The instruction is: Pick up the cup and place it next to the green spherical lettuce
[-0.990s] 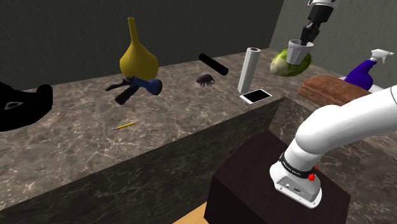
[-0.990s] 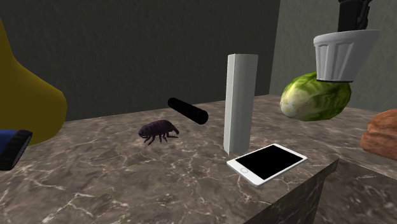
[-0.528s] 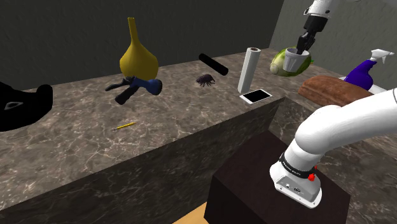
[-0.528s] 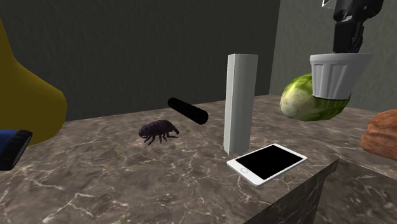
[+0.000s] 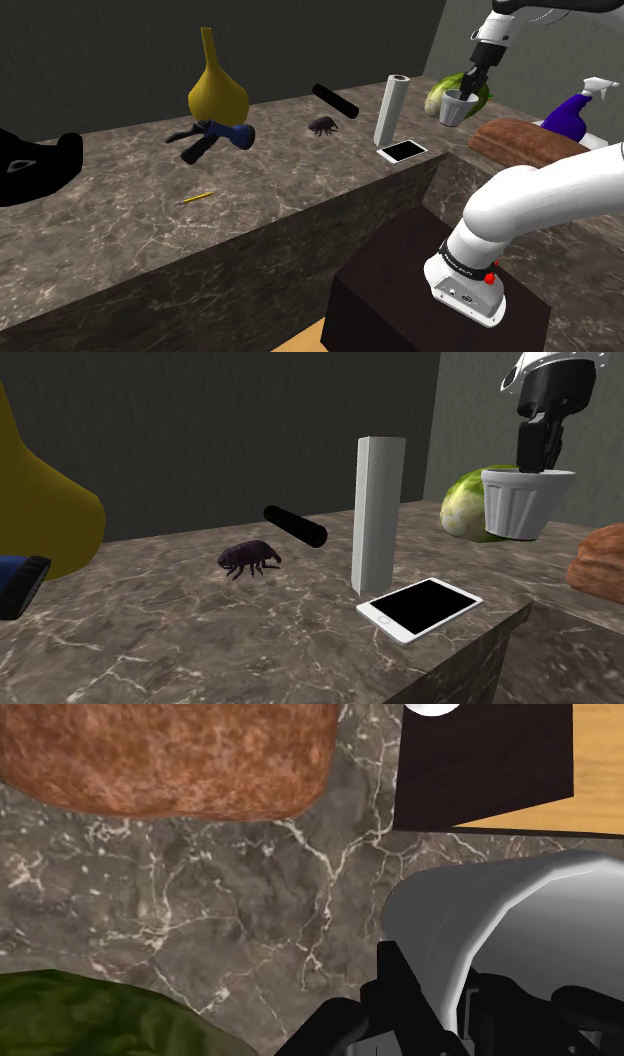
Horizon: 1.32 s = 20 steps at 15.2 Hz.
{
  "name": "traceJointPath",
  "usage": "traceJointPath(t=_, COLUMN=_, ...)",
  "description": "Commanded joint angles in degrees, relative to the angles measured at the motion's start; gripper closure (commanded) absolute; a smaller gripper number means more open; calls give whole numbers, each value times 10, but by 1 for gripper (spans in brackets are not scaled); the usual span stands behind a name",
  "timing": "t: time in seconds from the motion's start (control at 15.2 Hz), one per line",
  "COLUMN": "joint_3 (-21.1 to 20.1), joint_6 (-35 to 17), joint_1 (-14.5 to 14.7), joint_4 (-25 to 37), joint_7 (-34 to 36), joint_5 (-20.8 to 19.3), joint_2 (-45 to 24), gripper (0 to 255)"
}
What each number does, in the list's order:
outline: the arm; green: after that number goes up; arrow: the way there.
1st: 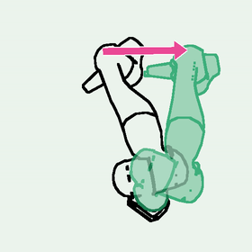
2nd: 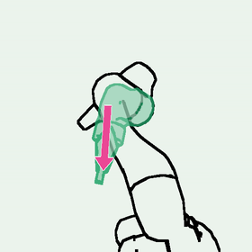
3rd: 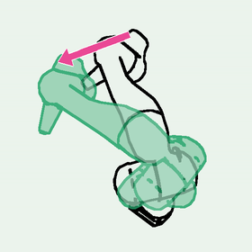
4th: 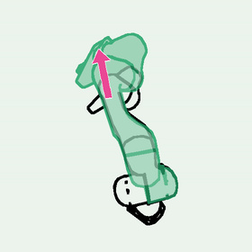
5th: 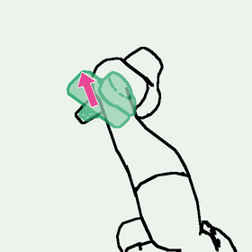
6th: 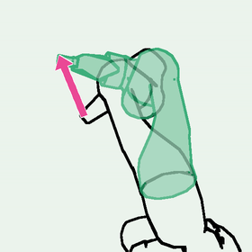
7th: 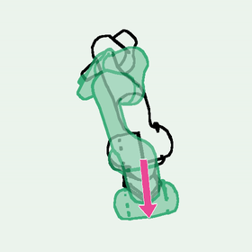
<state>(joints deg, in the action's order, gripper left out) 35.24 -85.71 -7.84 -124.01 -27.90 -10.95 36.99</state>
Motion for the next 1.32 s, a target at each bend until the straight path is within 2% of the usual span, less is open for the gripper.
traceJointPath(t=0.0, joint_3=4, joint_6=-14, joint_1=-2, joint_4=-15, joint_7=-1, joint_5=-3, joint_2=2, gripper=255)
traceJointPath(t=0.66, joint_3=24, joint_6=-93, joint_1=-9, joint_4=-98, joint_7=-6, joint_5=-20, joint_2=7, gripper=255)
traceJointPath(t=1.19, joint_3=25, joint_6=-93, joint_1=-9, joint_4=-98, joint_7=-6, joint_5=-20, joint_2=7, gripper=255)
traceJointPath(t=1.25, joint_3=25, joint_6=-93, joint_1=-9, joint_4=-98, joint_7=-6, joint_5=-20, joint_2=7, gripper=0)
